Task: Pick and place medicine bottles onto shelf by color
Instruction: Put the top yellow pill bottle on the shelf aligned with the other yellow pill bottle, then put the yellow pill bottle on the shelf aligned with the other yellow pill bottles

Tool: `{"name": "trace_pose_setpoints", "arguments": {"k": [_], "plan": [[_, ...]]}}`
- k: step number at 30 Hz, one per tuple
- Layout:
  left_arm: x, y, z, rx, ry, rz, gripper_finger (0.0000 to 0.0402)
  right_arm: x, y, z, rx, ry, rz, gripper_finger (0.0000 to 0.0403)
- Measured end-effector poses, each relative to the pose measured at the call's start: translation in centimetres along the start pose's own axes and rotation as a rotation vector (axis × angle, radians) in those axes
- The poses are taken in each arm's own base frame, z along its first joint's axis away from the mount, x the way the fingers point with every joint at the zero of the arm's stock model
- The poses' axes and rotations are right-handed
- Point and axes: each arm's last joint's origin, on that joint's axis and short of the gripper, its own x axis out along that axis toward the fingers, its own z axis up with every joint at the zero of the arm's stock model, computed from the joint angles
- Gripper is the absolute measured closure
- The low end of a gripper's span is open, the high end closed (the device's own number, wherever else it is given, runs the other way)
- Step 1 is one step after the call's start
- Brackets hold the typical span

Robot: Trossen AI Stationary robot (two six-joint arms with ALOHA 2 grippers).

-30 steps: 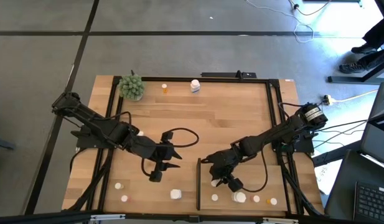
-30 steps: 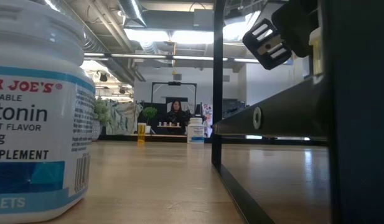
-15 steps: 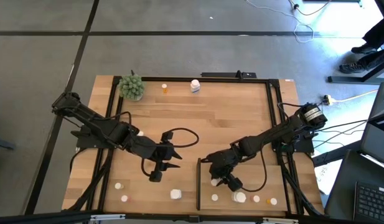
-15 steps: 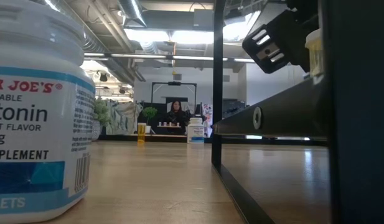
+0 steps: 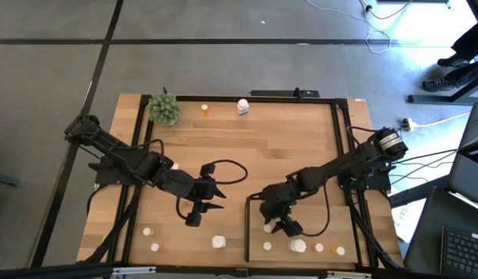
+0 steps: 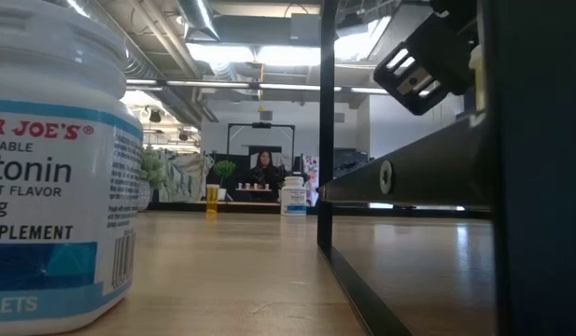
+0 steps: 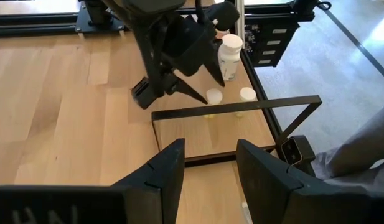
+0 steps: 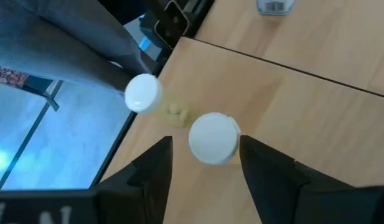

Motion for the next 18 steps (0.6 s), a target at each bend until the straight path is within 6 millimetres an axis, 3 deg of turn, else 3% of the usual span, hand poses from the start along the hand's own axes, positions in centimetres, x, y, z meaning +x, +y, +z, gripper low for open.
{"name": "trace_pose_setpoints", "arguments": {"k": [12, 18], "plan": [[0.0, 0.1, -0.4, 0.014, 0.036, 0.007, 0.0262, -0.8, -0.5, 0.6, 0.002, 0.007, -0.018, 0.0215], [0.0, 0.1, -0.4, 0.017, 0.043, 0.009, 0.0262, -2.1, -0.1, 2.2, -0.045, 0.038, -0.163, 0.0215]]}}
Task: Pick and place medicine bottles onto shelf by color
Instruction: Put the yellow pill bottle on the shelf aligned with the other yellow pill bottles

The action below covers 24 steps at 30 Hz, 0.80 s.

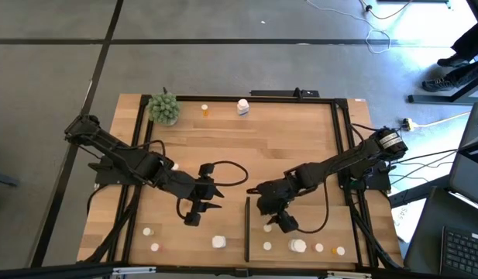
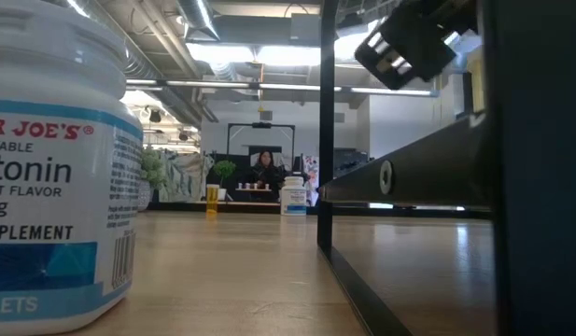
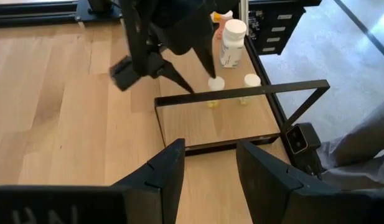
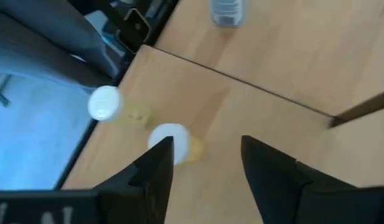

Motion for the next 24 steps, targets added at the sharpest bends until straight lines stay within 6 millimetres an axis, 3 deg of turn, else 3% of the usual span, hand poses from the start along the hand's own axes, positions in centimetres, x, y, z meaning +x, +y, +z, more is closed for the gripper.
{"name": "trace_pose_setpoints", "arguments": {"k": [7, 12, 19, 24], "plan": [[0.0, 0.1, 0.0, -0.015, -0.005, 0.023, 0.0262, -1.7, 0.3, 1.3, -0.002, 0.044, -0.033, 0.0215], [-0.2, 0.4, -0.1, -0.032, -0.014, 0.130, 0.0262, -3.6, 0.6, 2.9, -0.021, 0.063, -0.175, 0.0215], [-2.5, 1.3, -0.6, -0.087, 0.048, 0.173, 0.0262, -6.8, 1.1, 4.9, -0.026, 0.067, -0.339, 0.0215], [-5.3, 1.9, -0.9, -0.137, 0.048, 0.229, 0.0262, -8.9, 0.6, 6.0, -0.004, 0.051, -0.400, 0.0215]]}}
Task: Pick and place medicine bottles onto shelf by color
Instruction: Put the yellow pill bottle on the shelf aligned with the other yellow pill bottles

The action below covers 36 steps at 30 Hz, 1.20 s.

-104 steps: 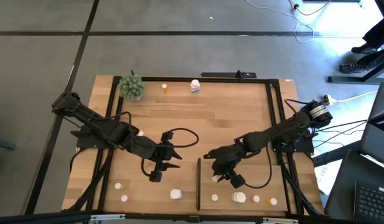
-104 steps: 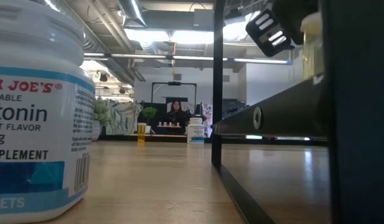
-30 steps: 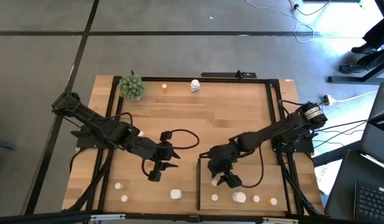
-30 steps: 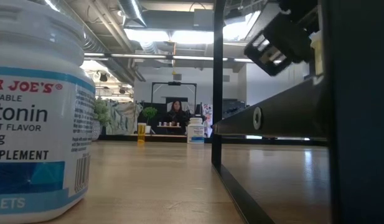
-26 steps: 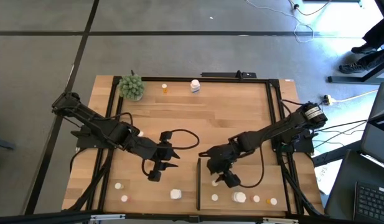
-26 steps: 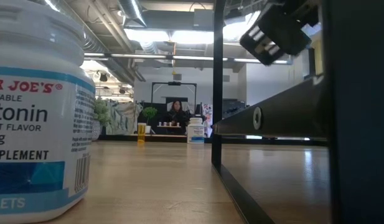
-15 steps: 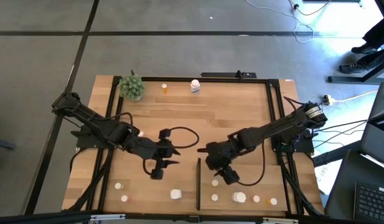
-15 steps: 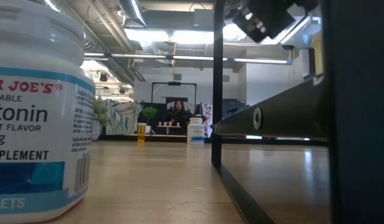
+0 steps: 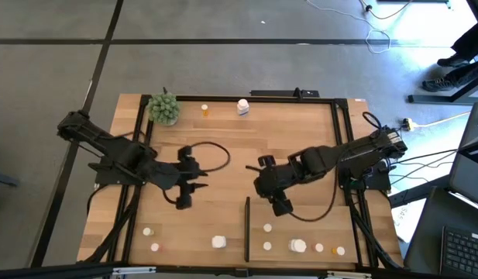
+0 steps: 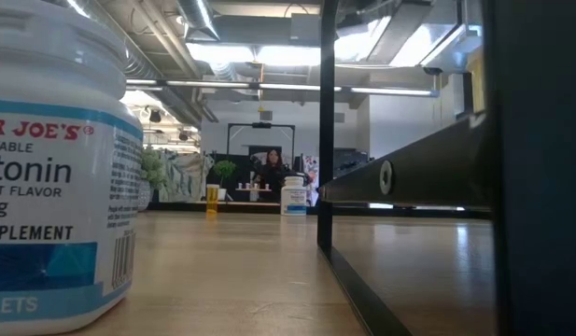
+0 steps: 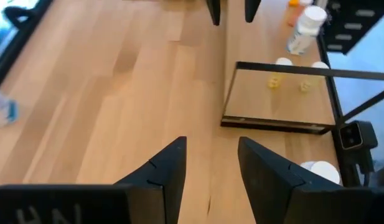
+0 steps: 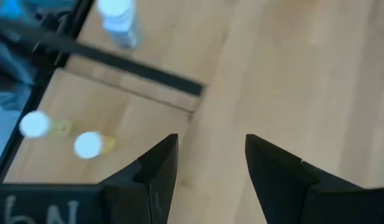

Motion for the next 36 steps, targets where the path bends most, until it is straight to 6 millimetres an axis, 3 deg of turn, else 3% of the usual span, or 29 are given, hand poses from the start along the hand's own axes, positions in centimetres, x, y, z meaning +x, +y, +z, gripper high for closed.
{"name": "trace_pose_setpoints", "arguments": {"k": [7, 15, 23, 28, 36], "plan": [[-2.5, 0.8, -1.4, -0.057, 0.083, 0.029, 0.0262, -2.5, -2.9, 1.7, 0.071, -0.094, -0.050, 0.0215], [-4.6, -0.3, -4.6, -0.212, 0.329, 0.019, 0.0262, -4.9, -4.8, 2.9, 0.050, -0.186, -0.084, 0.0215], [-6.7, -2.0, -6.8, -0.503, 0.500, 0.021, 0.0262, -5.2, -5.8, 3.0, 0.025, -0.210, -0.023, 0.0215], [-7.2, -4.0, -8.8, -0.594, 0.639, 0.029, 0.0262, -5.2, -6.0, 3.1, 0.007, -0.224, -0.017, 0.0215], [-7.1, -6.5, -12.2, -0.769, 0.778, 0.182, 0.0262, -5.3, -5.2, 3.2, -0.106, -0.273, 0.251, 0.0215]]}}
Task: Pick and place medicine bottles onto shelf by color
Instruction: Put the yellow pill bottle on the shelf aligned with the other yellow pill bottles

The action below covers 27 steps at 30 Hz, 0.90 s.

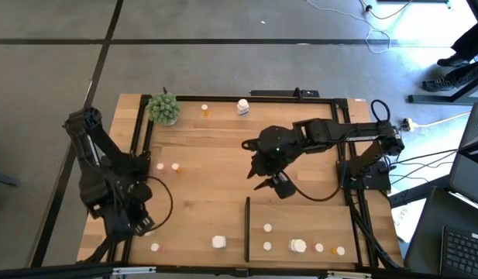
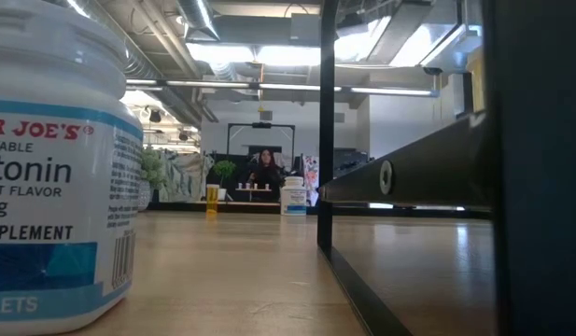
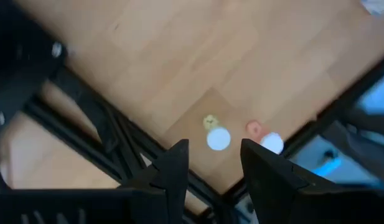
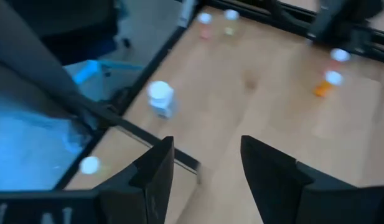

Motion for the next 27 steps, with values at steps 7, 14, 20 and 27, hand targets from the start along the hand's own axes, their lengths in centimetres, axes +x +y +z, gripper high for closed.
{"name": "trace_pose_setpoints", "arguments": {"k": [7, 14, 20, 27], "plan": [[1.4, -0.5, -1.1, -0.180, -0.013, 0.042, 0.0262, 0.0, 0.2, 0.1, -0.004, -0.023, 0.073, 0.0215], [2.6, -1.7, -1.8, -0.198, -0.002, 0.019, 0.0262, 0.0, 0.3, 0.1, -0.005, -0.031, 0.111, 0.0221], [4.4, -2.4, -2.5, -0.246, 0.019, 0.101, 0.0262, 0.0, 0.3, 0.1, -0.005, -0.031, 0.111, 0.0223], [6.2, -3.0, -3.2, -0.331, 0.027, 0.159, 0.0262, 0.0, 0.3, 0.1, -0.005, -0.031, 0.112, 0.0223]]}}
